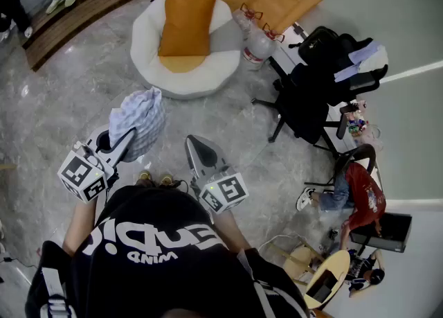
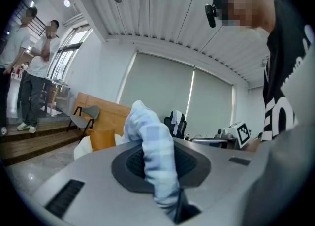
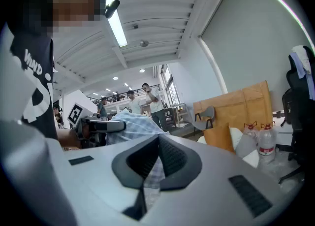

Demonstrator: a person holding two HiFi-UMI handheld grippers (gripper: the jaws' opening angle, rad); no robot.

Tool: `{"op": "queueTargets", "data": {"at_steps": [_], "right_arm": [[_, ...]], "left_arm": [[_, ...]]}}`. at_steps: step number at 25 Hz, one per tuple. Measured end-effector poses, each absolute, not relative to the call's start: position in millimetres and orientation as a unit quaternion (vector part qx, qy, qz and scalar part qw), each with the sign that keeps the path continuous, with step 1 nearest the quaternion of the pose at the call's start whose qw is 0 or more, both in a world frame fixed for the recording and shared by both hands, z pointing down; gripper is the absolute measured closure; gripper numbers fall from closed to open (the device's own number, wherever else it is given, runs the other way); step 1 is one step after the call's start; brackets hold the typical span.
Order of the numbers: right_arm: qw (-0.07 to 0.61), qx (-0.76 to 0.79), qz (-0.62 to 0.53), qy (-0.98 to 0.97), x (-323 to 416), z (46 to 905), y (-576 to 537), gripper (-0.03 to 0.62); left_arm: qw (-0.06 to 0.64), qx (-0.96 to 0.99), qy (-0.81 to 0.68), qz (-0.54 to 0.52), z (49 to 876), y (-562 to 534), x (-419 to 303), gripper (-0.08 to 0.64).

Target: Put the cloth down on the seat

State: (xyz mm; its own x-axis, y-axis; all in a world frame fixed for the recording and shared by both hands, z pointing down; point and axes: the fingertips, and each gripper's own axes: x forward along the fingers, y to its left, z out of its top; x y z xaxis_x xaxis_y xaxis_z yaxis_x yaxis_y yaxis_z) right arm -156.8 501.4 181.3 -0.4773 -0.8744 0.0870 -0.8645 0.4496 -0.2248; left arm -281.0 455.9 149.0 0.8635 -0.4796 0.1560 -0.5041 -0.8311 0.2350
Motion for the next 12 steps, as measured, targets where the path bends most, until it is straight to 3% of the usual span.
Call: {"op": "queueTargets", "data": {"at_steps": [12], "right_arm": [[0.018,-0.506,-0.118,0.854,-173.7,184.6,504.2,0.572]], "left_arm": [[0.139,0.958,-0.248,0.046,149.3,454.2,-292.0,0.491]]}}
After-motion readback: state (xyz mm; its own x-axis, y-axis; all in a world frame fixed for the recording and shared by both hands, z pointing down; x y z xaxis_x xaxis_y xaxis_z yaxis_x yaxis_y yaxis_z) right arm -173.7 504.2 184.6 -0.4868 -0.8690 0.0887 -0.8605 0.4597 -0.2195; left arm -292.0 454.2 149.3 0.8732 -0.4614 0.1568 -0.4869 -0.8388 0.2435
